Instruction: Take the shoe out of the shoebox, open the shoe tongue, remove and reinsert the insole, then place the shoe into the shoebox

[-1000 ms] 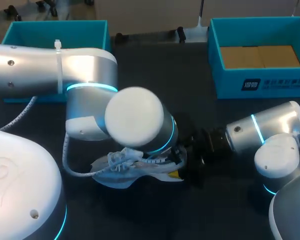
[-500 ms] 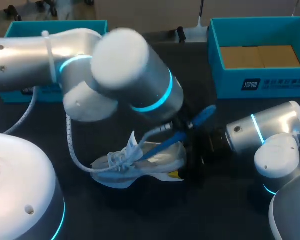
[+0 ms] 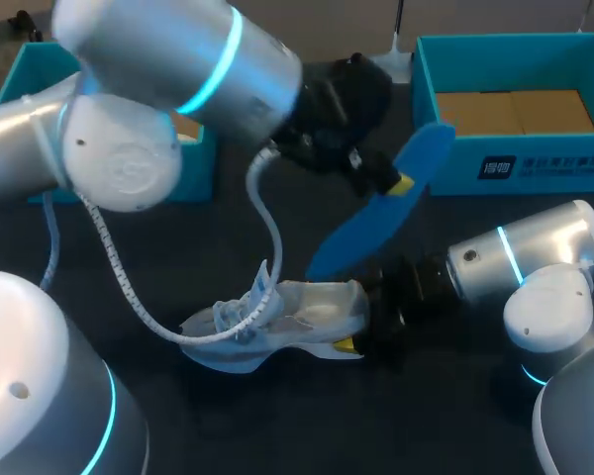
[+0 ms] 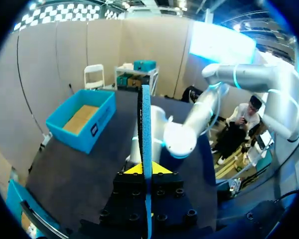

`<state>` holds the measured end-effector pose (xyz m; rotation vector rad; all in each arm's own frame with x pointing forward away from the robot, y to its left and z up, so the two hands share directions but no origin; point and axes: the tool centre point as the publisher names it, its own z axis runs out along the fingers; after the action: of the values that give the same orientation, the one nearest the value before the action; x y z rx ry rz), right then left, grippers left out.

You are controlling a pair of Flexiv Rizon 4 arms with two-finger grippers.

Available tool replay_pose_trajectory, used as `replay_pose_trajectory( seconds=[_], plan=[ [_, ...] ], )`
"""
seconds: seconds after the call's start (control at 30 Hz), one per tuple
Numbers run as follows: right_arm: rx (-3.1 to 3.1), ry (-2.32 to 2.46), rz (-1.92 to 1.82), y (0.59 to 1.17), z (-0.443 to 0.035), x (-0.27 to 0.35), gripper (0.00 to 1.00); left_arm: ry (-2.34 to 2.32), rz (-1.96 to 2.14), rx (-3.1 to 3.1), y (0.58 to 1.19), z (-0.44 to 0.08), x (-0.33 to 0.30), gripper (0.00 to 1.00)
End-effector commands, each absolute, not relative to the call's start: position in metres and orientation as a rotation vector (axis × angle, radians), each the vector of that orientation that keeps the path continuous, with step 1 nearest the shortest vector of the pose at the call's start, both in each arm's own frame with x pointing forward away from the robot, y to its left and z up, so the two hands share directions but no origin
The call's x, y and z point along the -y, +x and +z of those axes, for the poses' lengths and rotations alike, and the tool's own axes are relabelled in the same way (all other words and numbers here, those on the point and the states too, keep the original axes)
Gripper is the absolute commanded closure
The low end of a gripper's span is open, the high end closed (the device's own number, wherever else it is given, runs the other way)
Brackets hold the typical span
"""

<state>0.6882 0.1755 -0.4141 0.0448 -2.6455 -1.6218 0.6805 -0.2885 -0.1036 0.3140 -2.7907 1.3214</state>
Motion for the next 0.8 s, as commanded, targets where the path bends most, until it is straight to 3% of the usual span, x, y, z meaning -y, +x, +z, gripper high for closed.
replay_pose_trajectory(
  seconds=[0.03, 0.1, 0.8],
  plan=[
    [2.651, 0.043, -1.613, 0.688, -0.413, -0.177, 1.00, 0.238, 1.521, 2.675, 0.671, -0.051, 0.242, 1.00],
    [2.651, 0.043, -1.613, 0.688, -0.413, -0.177, 1.00, 0.206, 1.564, 2.652, 0.672, -0.032, 0.240, 1.00],
    [2.651, 0.043, -1.613, 0.688, -0.413, -0.177, 1.00, 0.162, 1.602, 2.630, 0.673, -0.017, 0.238, 1.00]
  ],
)
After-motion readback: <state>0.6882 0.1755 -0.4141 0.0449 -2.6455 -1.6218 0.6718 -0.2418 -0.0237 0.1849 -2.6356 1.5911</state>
